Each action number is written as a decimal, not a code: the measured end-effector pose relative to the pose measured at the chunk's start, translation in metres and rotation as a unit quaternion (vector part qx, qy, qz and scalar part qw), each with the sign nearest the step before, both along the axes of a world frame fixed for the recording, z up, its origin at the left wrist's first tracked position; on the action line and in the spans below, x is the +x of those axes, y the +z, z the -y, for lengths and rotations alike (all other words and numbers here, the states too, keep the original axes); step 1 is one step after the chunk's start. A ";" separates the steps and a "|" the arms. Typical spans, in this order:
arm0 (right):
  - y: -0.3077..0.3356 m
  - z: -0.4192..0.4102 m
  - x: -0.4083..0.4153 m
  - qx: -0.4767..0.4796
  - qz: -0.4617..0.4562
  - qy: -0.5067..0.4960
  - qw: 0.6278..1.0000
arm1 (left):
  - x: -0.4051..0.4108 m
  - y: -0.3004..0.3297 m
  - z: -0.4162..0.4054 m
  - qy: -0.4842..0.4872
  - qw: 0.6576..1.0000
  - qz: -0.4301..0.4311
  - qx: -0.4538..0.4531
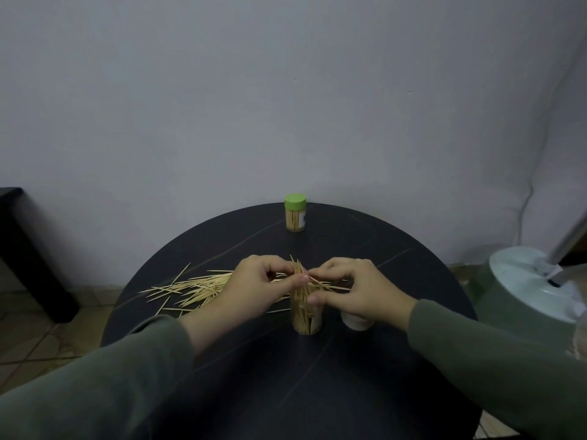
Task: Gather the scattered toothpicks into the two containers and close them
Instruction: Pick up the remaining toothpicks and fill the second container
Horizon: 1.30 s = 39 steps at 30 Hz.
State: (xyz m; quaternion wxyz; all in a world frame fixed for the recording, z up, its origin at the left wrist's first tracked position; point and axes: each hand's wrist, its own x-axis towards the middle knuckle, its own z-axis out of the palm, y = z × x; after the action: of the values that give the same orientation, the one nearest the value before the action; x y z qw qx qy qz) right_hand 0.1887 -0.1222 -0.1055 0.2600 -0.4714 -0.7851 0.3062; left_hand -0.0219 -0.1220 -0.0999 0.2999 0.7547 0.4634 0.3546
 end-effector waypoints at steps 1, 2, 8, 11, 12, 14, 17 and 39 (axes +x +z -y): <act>0.000 -0.001 0.001 0.005 0.021 -0.003 1.000 | 0.000 -0.001 -0.001 0.001 1.000 -0.015 0.008; -0.001 -0.002 0.001 0.007 0.036 -0.006 0.999 | 0.001 -0.002 -0.003 0.009 0.999 -0.036 0.019; 0.009 0.001 0.002 0.012 0.093 0.000 0.996 | 0.002 0.000 -0.005 -0.003 0.991 -0.129 0.026; 0.013 0.004 0.002 0.026 0.122 0.002 0.992 | -0.003 0.003 -0.004 -0.039 0.992 -0.103 0.058; 0.013 0.003 0.003 0.031 0.126 0.003 0.992 | -0.005 0.003 -0.004 -0.045 0.990 -0.101 0.082; 0.012 0.003 0.003 0.029 0.122 0.004 0.992 | -0.012 0.002 -0.005 -0.059 0.978 -0.137 0.147; 0.010 0.002 0.005 0.026 0.114 0.002 0.993 | -0.025 -0.001 -0.004 -0.112 0.932 -0.252 0.234; 0.008 0.000 0.002 0.039 0.082 0.011 0.996 | -0.005 0.005 0.012 -0.139 0.866 -0.373 0.302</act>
State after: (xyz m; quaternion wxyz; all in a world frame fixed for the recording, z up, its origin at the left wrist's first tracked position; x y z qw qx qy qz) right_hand 0.1911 -0.1222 -0.0976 0.2099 -0.4760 -0.8199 0.2388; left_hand -0.0265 -0.1339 -0.0945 -0.0918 0.9412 0.3009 0.1235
